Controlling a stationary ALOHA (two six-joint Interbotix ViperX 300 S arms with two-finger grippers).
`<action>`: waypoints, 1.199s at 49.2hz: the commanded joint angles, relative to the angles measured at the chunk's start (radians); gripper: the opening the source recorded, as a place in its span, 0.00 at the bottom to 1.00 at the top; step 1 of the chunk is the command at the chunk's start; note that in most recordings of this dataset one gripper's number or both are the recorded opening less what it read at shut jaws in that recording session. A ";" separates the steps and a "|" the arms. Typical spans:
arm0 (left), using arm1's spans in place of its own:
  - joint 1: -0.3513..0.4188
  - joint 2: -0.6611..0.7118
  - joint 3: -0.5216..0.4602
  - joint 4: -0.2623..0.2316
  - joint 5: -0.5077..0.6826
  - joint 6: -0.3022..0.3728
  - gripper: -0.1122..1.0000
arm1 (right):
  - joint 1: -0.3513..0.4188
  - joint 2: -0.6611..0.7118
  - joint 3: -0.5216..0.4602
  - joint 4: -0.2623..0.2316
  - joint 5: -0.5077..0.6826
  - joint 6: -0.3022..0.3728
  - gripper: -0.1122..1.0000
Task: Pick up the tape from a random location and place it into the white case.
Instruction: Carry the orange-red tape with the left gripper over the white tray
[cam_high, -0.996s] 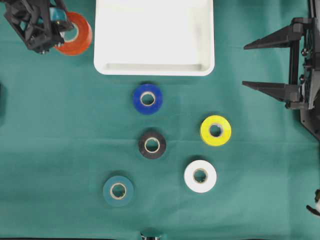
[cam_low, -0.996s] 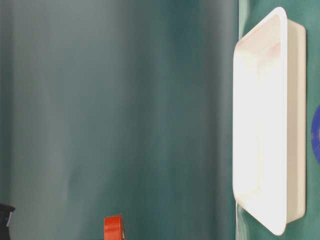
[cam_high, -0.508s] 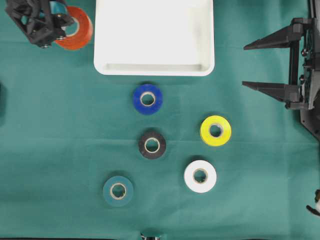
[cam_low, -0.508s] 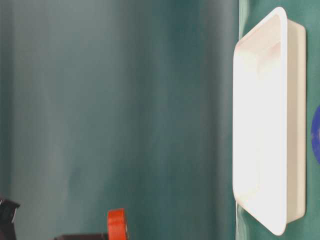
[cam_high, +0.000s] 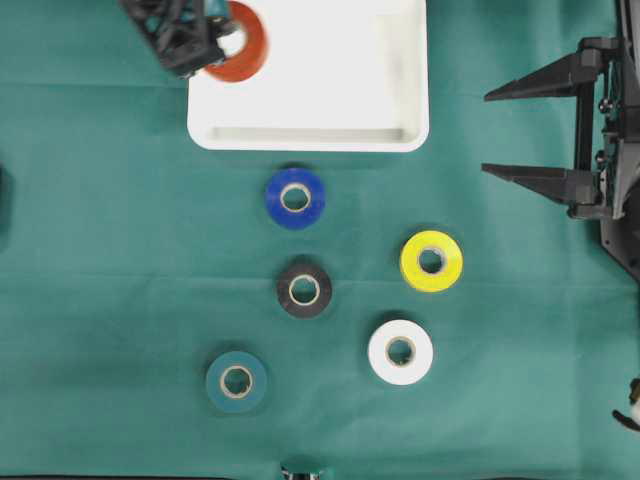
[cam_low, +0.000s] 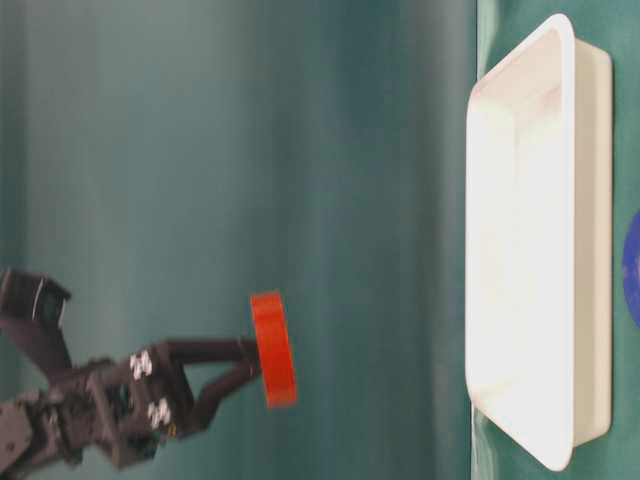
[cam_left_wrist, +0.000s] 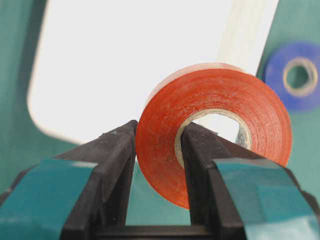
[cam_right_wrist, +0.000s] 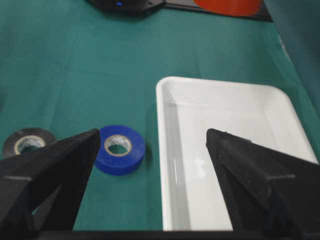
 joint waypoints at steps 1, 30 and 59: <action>-0.002 0.023 -0.066 -0.003 -0.031 0.003 0.30 | 0.000 0.006 -0.031 0.000 -0.006 0.000 0.91; -0.003 0.158 -0.175 -0.008 -0.063 0.078 0.30 | 0.000 0.012 -0.034 -0.002 -0.009 -0.002 0.91; 0.035 0.278 -0.048 -0.008 -0.272 0.098 0.30 | -0.002 0.041 -0.029 -0.002 -0.017 -0.002 0.91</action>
